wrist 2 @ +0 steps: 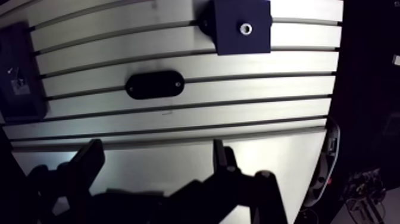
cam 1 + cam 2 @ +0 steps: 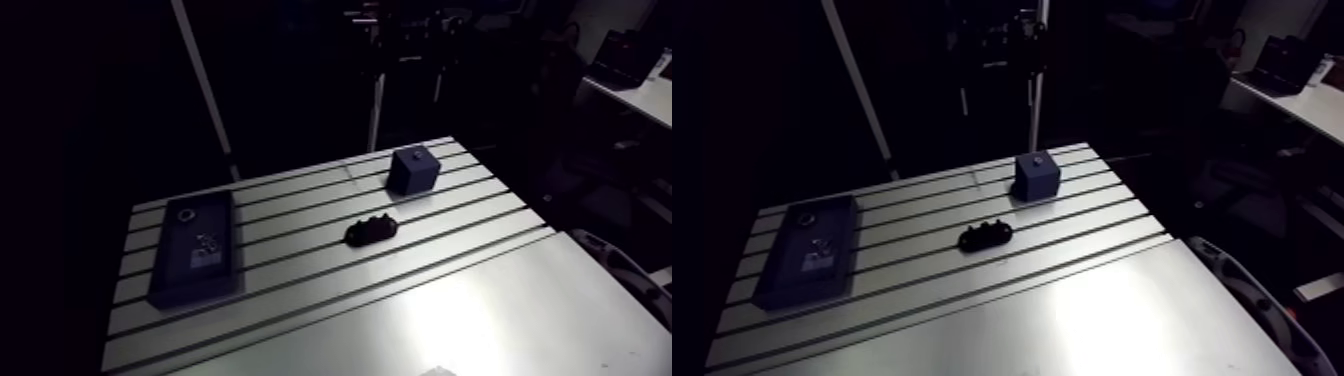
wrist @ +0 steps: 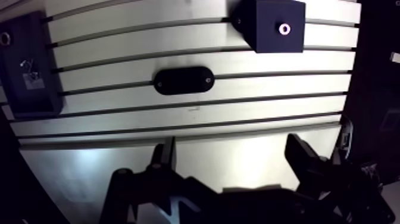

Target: Pick up the M10 bolt and insert it into the hole until fully seated.

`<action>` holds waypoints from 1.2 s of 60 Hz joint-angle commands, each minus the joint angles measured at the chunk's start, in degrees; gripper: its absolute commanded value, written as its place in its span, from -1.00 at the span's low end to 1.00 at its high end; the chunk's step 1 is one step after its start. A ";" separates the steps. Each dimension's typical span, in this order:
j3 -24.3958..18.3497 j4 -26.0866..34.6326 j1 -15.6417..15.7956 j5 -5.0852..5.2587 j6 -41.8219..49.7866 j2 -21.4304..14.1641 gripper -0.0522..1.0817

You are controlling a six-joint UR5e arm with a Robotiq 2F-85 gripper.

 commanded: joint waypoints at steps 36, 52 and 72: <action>5.29 1.98 12.21 3.17 7.52 -15.58 -0.90; 5.03 3.63 12.68 2.99 8.62 -15.25 -0.90; 4.67 3.63 12.51 2.63 8.76 -14.79 -0.90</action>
